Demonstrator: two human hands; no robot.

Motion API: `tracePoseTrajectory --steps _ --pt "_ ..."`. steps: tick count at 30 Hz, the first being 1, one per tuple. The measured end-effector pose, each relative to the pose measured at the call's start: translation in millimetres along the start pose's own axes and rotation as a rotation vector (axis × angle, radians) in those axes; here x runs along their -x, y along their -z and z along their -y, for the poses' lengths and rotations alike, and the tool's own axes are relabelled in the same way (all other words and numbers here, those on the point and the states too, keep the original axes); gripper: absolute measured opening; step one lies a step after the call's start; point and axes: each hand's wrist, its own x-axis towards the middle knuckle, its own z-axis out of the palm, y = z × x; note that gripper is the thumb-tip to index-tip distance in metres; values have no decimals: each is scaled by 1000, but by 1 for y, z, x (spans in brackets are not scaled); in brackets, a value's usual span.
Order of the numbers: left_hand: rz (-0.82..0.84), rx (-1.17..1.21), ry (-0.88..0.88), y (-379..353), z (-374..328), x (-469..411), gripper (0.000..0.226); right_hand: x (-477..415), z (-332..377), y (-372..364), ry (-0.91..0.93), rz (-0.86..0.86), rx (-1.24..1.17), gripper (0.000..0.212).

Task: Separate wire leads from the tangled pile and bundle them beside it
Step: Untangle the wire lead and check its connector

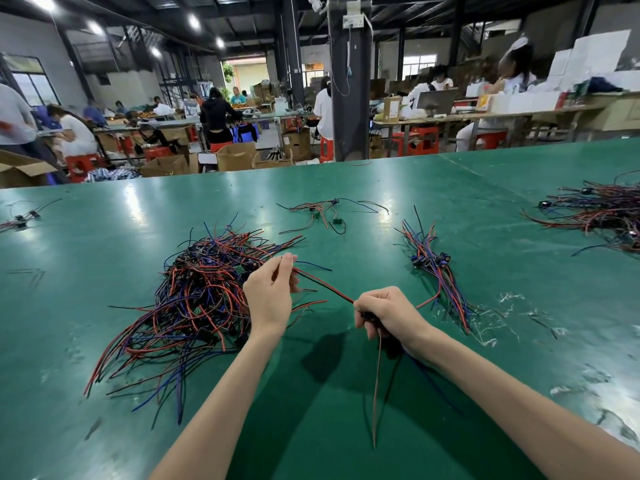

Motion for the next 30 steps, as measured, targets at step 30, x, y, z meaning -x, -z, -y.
tracePoseTrajectory --steps 30 --pt "230 247 285 -10 -6 7 20 2 5 -10 38 2 -66 37"
